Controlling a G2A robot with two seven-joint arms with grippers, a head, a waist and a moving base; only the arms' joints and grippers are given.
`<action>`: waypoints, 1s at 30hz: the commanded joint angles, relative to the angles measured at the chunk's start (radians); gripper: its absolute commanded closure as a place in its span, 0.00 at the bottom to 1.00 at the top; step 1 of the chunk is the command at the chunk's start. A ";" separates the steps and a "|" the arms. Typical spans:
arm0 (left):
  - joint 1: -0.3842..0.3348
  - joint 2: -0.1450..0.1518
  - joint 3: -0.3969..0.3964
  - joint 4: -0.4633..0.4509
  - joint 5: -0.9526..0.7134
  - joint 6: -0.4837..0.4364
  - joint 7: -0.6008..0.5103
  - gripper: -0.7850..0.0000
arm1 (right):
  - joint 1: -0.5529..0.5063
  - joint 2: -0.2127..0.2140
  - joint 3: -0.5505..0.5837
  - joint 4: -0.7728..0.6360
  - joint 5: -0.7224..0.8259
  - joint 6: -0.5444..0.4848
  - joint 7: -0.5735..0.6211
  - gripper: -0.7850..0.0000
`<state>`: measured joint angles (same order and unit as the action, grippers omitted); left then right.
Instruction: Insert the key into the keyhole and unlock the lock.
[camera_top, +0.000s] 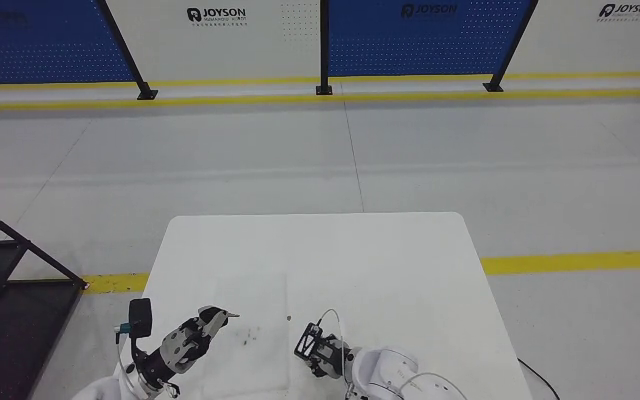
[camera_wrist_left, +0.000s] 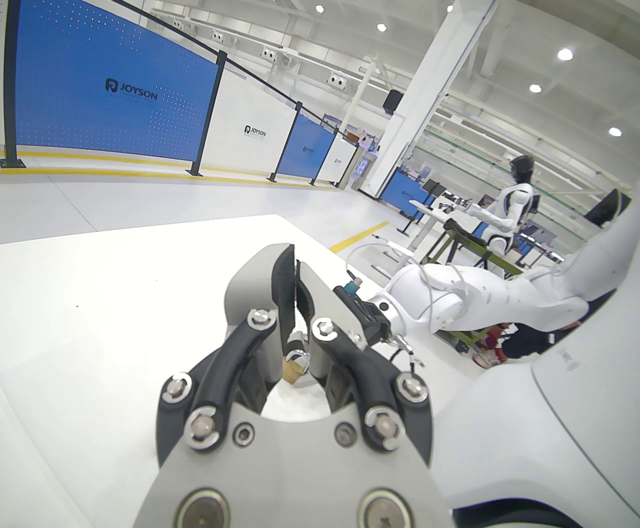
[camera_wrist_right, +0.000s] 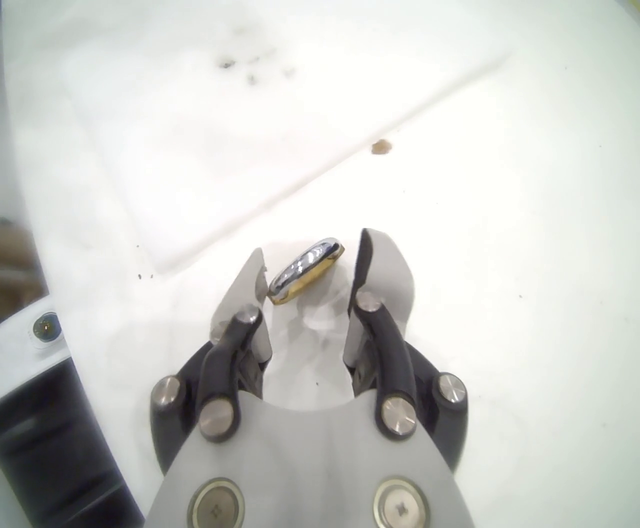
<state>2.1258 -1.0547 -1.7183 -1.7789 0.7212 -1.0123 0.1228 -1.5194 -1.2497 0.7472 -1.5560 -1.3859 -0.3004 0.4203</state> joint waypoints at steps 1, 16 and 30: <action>0.000 0.000 0.000 0.000 0.000 0.000 0.000 1.00 | 0.002 -0.001 -0.002 0.003 0.004 0.002 -0.001 1.00; -0.016 0.000 0.037 0.000 -0.074 0.000 -0.021 1.00 | -0.013 0.023 0.165 -0.067 0.256 -0.084 -0.230 1.00; -0.056 -0.001 0.187 -0.017 -0.353 0.007 -0.041 1.00 | 0.027 0.006 0.205 -0.011 0.689 -0.358 -0.514 1.00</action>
<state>2.0704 -1.0546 -1.5375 -1.7951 0.3767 -1.0103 0.0743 -1.4932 -1.2423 0.9561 -1.5688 -0.6991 -0.6513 -0.0776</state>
